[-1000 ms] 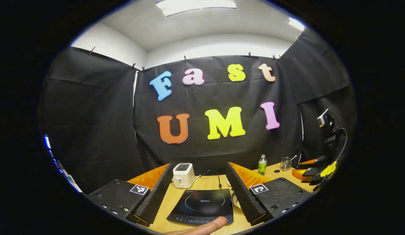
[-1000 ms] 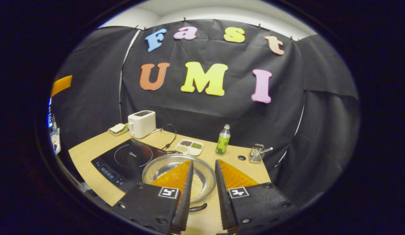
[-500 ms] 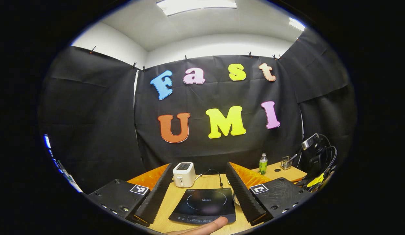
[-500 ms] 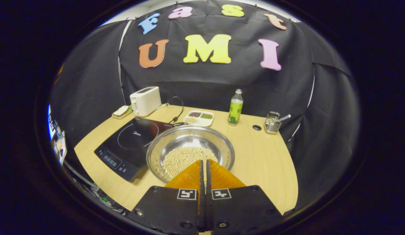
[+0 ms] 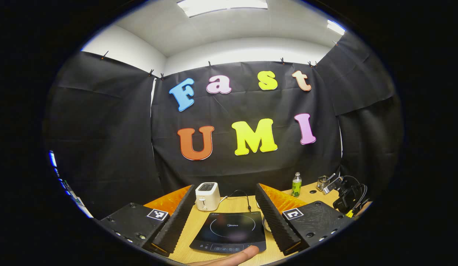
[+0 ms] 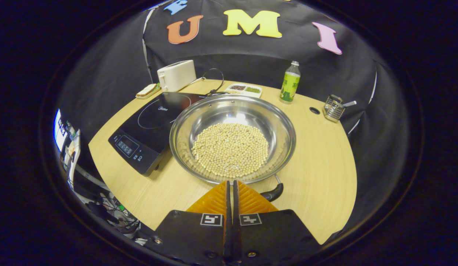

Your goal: First push the handle of the pot to place it horizontally, then grasp the pot with both hands and set it on the induction cooktop.

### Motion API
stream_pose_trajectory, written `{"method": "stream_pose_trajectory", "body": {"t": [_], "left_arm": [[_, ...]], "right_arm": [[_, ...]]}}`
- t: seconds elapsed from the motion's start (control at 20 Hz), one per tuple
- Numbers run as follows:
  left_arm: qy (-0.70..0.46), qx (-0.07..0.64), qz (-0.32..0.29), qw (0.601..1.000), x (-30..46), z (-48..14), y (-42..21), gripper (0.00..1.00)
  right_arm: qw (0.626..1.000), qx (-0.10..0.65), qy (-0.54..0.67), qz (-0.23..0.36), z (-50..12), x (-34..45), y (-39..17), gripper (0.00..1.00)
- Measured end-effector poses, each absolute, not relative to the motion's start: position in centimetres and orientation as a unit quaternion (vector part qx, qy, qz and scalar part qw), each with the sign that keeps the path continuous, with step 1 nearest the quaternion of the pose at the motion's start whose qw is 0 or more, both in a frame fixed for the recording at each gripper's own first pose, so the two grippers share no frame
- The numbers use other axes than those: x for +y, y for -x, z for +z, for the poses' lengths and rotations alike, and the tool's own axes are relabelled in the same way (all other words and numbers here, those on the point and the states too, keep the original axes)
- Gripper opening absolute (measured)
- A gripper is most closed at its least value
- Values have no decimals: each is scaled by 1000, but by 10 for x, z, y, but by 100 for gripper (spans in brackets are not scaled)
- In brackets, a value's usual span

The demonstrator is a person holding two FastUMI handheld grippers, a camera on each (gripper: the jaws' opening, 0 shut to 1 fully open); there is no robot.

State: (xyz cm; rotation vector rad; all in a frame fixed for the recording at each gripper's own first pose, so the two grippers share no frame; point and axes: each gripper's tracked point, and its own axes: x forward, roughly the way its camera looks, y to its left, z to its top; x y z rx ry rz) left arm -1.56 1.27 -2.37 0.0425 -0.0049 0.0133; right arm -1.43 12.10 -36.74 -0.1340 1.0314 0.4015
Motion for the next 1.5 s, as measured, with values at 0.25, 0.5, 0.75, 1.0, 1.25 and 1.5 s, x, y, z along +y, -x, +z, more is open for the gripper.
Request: {"method": "stream_pose_trajectory", "body": {"t": [0.25, 0.5, 0.75, 1.0, 1.25, 1.5], "left_arm": [[-16, 0, 5, 1000, 14, -26, 16, 96], [-19, 7, 1, 1000, 13, -30, 16, 96], [-15, 7, -2, 1000, 11, -30, 17, 96], [-14, 10, -2, 1000, 10, -33, 18, 96], [-4, 8, -18, 1000, 5, -30, 22, 96], [-12, -1, -16, 1000, 9, -26, 25, 96]], "right_arm": [[838, 505, 62, 196, -374, 121, 20, 1], [837, 508, 67, 193, -374, 117, 20, 1], [834, 509, 92, 191, -376, 107, 16, 0], [833, 513, 101, 183, -377, 96, 13, 0], [832, 517, 110, 168, -378, 83, 3, 1], [830, 521, 134, 146, -381, 67, -8, 4]]}}
